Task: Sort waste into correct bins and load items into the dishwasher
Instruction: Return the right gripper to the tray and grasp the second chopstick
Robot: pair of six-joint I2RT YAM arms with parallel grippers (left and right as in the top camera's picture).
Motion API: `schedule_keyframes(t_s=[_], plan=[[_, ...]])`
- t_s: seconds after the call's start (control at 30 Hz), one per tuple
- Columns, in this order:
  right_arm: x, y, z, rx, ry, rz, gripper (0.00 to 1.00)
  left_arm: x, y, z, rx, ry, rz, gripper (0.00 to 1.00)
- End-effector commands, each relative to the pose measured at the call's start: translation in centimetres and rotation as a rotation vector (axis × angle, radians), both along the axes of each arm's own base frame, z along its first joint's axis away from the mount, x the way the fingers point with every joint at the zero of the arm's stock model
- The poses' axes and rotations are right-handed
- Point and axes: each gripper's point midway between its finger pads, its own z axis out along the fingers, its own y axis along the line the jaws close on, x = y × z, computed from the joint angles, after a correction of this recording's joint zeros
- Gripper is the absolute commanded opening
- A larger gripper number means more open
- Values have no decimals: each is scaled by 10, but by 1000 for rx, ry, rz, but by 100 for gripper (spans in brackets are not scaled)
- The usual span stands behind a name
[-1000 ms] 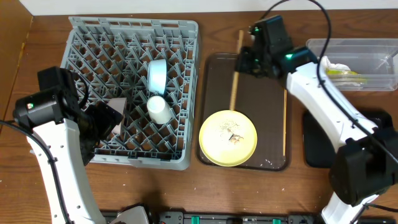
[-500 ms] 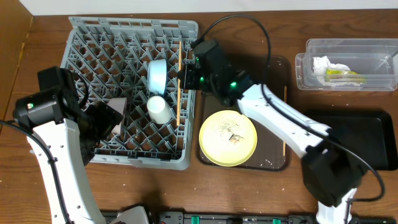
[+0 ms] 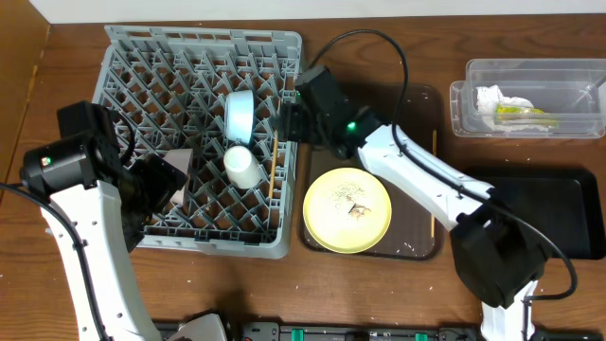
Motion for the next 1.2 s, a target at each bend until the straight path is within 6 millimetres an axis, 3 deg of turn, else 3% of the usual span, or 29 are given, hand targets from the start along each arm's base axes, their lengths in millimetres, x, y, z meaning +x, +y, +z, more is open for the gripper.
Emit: schedule_keyframes(t_s=[0.0, 0.13, 0.23, 0.37, 0.47, 0.7, 0.87, 1.17], plan=[[23, -49, 61, -89, -139, -57, 73, -3, 3, 0, 15, 9, -5, 98], [14, -118, 64, -268, -58, -106, 81, -3, 3, 0, 15, 9, -5, 98], [3, -165, 50, -390, 32, -96, 86, -3, 3, 0, 15, 9, -5, 98], [-16, -210, 23, -498, 180, -120, 87, -3, 3, 0, 15, 9, -5, 98], [-27, -234, -2, -546, 258, -146, 84, -3, 3, 0, 15, 9, -5, 98], [-43, -263, -65, -570, 338, -185, 80, -3, 3, 0, 15, 9, -5, 98], [-47, -264, -86, -555, 340, -182, 57, -3, 3, 0, 15, 9, -5, 98], [-51, -267, -108, -556, 324, -188, 53, -3, 3, 0, 15, 9, -5, 98]])
